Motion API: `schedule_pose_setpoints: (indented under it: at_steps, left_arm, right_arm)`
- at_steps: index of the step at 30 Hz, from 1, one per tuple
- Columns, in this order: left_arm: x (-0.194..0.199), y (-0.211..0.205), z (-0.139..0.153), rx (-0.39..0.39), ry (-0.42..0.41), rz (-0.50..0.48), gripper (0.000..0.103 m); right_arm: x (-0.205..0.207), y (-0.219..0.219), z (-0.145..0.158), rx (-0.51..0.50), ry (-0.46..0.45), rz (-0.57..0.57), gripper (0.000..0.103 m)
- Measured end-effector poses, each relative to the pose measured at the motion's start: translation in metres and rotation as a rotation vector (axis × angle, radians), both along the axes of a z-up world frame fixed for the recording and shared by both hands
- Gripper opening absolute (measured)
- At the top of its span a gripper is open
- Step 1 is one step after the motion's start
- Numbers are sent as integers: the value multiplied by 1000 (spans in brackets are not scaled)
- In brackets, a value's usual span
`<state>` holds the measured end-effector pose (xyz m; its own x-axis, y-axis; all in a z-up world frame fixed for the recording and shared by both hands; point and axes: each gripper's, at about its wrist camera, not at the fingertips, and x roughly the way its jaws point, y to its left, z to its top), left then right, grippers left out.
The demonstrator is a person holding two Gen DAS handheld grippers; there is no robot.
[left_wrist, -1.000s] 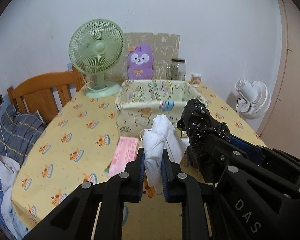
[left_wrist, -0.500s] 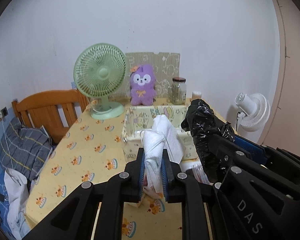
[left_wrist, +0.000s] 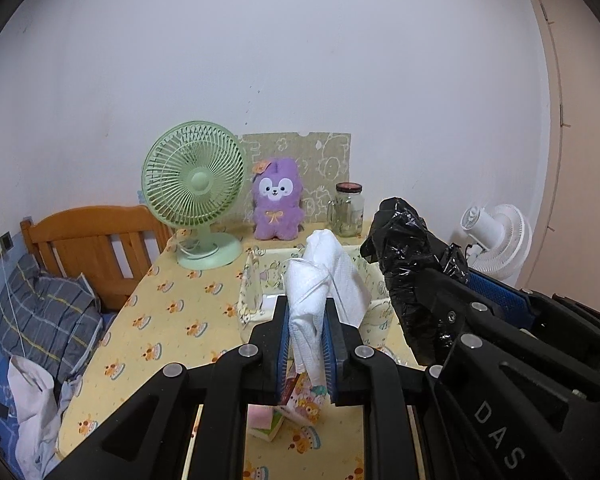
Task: Organize soft objects
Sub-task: 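Carry the white cloth with the left tool while the right tool carries the black bag to the box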
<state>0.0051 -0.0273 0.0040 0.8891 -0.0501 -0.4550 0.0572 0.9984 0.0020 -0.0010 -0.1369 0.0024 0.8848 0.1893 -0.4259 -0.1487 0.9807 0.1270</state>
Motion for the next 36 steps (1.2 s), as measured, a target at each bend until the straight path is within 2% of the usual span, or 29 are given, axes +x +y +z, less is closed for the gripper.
schedule_pose_setpoints:
  at_steps: [10,36]
  left_arm:
    - [26,-2,0,4,7,-7,13]
    - [116,1,-11,20,24,14,13]
  right_arm:
    - [22,-1,0,-2,5,-21,26]
    - [123,1,-8,9,41,-21,26]
